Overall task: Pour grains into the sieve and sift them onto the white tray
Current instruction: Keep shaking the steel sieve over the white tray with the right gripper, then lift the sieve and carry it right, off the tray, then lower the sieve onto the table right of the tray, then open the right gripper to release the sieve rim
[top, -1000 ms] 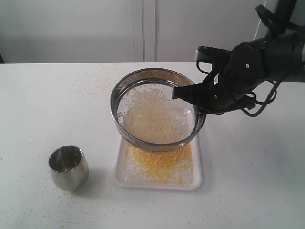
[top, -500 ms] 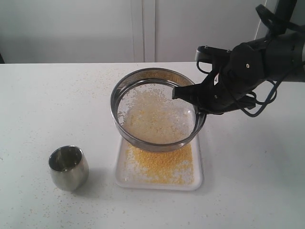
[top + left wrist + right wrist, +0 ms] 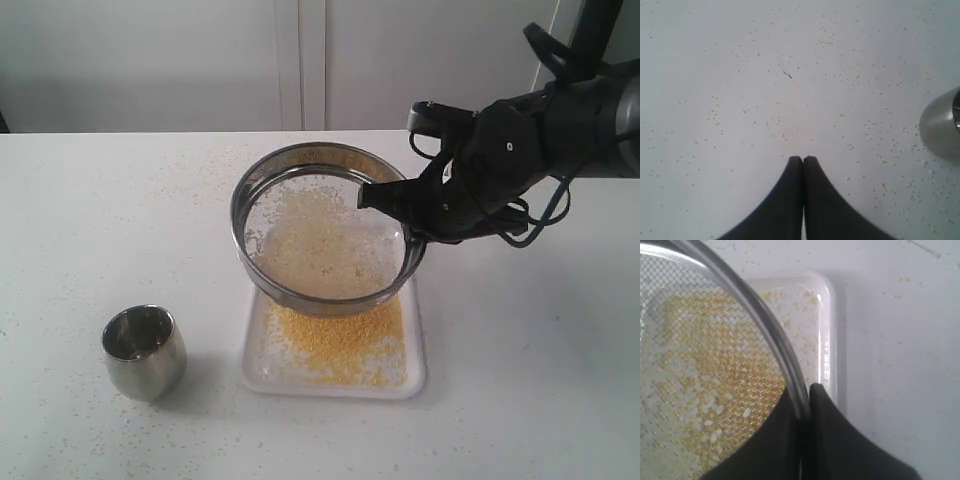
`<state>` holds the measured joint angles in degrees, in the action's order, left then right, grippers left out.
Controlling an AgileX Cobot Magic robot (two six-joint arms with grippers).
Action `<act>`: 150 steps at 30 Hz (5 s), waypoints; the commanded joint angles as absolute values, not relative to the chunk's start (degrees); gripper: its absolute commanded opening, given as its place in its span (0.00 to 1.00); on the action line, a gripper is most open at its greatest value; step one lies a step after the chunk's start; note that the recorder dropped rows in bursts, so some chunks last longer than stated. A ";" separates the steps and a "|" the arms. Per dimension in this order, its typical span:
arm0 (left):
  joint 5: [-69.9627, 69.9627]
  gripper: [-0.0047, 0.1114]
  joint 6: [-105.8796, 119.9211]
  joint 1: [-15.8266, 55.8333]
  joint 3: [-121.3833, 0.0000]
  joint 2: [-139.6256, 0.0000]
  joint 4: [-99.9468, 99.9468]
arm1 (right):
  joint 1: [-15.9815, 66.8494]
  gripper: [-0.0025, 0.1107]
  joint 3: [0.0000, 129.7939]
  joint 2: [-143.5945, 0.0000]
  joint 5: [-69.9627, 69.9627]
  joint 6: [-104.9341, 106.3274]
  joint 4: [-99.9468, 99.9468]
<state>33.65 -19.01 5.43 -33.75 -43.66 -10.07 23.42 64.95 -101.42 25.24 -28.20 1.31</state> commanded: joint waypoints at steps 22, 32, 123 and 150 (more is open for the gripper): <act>34.28 0.04 -19.15 5.30 -33.97 -43.14 -9.95 | 23.44 0.02 65.21 -101.39 25.74 -19.62 1.45; 34.28 0.04 -19.15 5.30 -33.97 -43.14 -9.95 | 19.85 0.02 66.59 -101.42 27.45 -19.19 -0.42; 34.28 0.04 -19.15 5.30 -33.97 -43.14 -9.95 | -9.12 0.27 70.56 -114.05 30.82 -0.55 -13.23; 34.28 0.04 -19.15 5.30 -33.97 -43.14 -9.95 | -9.12 0.49 70.56 -104.54 37.40 -2.85 -13.36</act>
<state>33.65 -19.01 5.43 -33.75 -43.66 -10.07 -8.99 70.23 -106.11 37.17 -2.51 -13.12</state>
